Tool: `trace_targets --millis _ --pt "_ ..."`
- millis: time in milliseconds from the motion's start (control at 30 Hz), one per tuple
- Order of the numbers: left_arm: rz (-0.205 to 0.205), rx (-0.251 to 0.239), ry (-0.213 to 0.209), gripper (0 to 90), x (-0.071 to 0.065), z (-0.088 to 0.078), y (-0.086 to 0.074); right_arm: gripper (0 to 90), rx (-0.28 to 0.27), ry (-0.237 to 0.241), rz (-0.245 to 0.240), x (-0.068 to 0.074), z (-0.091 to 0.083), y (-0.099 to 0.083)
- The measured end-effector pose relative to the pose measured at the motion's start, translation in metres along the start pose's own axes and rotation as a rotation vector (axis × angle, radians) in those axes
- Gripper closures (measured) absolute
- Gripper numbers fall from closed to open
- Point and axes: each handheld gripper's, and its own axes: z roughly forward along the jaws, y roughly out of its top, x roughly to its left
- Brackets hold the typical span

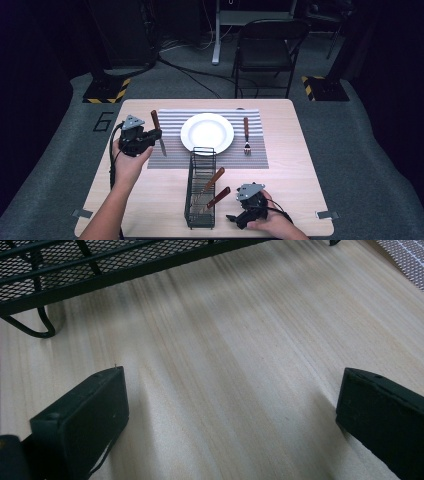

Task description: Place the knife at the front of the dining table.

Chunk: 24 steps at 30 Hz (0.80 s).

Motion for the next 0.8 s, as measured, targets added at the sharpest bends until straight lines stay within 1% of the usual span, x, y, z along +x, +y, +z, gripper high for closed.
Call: trace_targets --millis 33,67,100,133,167,267,333,467,567,633,700,733,800 --pt "0.000 0.000 0.000 80.1 0.000 0.000 0.000 0.0 0.000 0.000 0.000 0.000 0.000 0.000" --pt "-0.018 0.006 0.007 80.2 0.005 0.005 -0.006 0.0 0.000 0.000 0.000 0.000 0.000 0.000" --pt "-0.024 0.005 0.009 80.2 0.006 0.006 -0.008 0.0 0.000 0.000 0.000 0.000 0.000 0.000" --pt "-0.023 0.007 0.012 80.2 0.008 0.007 -0.010 0.0 0.000 0.000 0.000 0.000 0.000 0.000" --pt "-0.027 0.010 0.023 80.2 0.010 0.010 -0.013 0.0 0.000 0.000 0.000 0.000 0.000 0.000" --pt "-0.027 0.014 0.031 80.2 0.012 0.012 -0.016 0.0 0.000 0.000 0.000 0.000 0.000 0.000" --pt "-0.033 0.022 0.042 80.2 0.015 0.016 -0.021 0.0 0.000 0.000 0.000 0.000 0.000 0.000" --pt "-0.046 0.030 0.049 80.2 0.018 0.021 -0.025 0.0 0.000 0.000 0.000 0.000 0.000 0.000" --pt "-0.042 0.048 0.057 80.2 0.020 0.025 -0.028 0.0 0.000 0.000 0.000 0.000 0.000 0.000" --pt "-0.048 0.043 0.058 80.2 0.021 0.026 -0.029 0.0 0.000 0.000 0.000 0.000 0.000 0.000" --pt "-0.043 0.053 0.059 80.2 0.021 0.028 -0.030 0.0 0.000 0.000 0.000 0.000 0.000 0.000" --pt "-0.047 0.048 0.061 80.2 0.021 0.029 -0.030 0.0 0.000 0.000 0.000 0.000 0.000 0.000" --pt "-0.049 0.055 0.062 80.2 0.020 0.031 -0.031 0.0 0.000 0.000 0.000 0.000 0.000 0.000"
